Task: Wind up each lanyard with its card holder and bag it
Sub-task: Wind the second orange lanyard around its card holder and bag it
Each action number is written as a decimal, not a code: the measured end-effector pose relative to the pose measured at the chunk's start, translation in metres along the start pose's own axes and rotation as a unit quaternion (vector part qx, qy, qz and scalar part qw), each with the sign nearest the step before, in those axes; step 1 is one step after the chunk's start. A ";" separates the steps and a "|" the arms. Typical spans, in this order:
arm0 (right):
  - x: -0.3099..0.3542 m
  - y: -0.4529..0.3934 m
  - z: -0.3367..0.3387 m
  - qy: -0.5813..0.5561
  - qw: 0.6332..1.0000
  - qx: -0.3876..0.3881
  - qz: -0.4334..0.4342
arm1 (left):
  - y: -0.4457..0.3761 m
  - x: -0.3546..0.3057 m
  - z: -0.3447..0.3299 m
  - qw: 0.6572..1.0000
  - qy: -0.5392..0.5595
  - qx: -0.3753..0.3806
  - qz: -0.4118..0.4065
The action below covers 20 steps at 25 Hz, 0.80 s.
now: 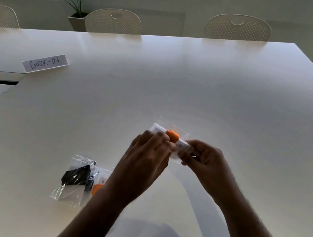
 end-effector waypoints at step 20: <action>0.010 0.001 -0.002 0.108 0.994 0.019 -0.018 | -0.006 0.022 -0.003 0.948 0.177 0.123 0.234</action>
Point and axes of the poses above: each hand's wrist, its own y-axis away from the middle knuckle, its own z-axis out of the back of the hand, x = y × z, the point moved 2 cm from there along -y, towards the middle knuckle, and after that the axes turned 12 degrees about y, right-handed, at the moved point
